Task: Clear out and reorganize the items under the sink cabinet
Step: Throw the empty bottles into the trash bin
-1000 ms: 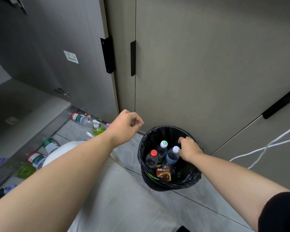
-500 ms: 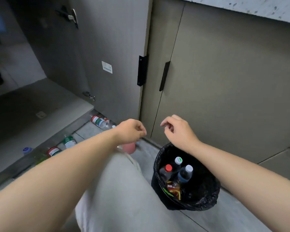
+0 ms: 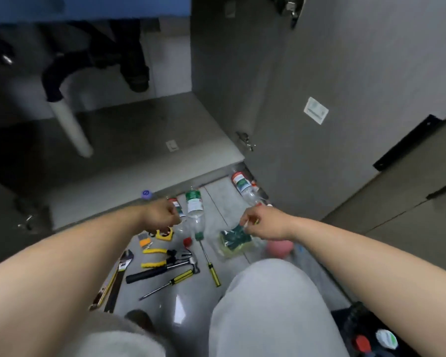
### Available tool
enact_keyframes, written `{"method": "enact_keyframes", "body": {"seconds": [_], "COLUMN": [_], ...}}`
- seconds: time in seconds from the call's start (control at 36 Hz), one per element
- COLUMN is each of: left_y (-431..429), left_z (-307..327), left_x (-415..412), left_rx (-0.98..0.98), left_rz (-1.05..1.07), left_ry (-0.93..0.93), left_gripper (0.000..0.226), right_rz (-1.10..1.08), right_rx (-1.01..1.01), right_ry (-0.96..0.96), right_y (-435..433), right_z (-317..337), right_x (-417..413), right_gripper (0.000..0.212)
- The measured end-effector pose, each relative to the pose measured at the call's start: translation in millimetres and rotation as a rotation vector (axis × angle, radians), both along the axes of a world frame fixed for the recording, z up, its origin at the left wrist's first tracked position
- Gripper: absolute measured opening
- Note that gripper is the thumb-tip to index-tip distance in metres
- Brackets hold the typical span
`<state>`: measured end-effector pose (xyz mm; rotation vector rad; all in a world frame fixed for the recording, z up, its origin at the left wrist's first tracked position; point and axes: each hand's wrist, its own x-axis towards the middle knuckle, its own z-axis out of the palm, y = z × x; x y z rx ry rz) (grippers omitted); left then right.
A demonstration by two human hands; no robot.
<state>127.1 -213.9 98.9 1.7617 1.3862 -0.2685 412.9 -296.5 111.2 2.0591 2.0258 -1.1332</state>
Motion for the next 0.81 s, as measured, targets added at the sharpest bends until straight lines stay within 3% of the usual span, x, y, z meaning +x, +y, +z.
{"method": "enact_keyframes", "body": {"seconds": [0.17,0.28,0.44,0.58,0.75,0.81], "left_y": [35,52,69,71,62,58], "left_z": [-49,-92,-150,-176,-183,-180], "left_x": [-34,-44,-46,-47,-33,-29], "left_rx": [-0.172,-0.258,-0.222,-0.217,-0.284,-0.326], "left_rz": [0.021,0.032,0.116,0.259,0.453,0.453], "left_ry": [0.055,0.007,-0.094,-0.19,-0.308,-0.319], "left_gripper": [0.026,0.024,0.026,0.014,0.005,0.019], "right_rz": [-0.021,-0.036,-0.232,-0.374,-0.502,-0.57], "right_rx": [-0.262,-0.263,-0.183,-0.217,-0.269,-0.249], "right_ry": [0.033,-0.019,-0.051,0.011,0.057,0.112], "right_y": [69,112,159,176,175,169], "right_z": [-86,-145,-212,-245,-250,-245], "right_x": [-42,-70,-103,-119,-120,-118], "right_gripper": [0.026,0.048,0.058,0.07,0.062,0.057]}}
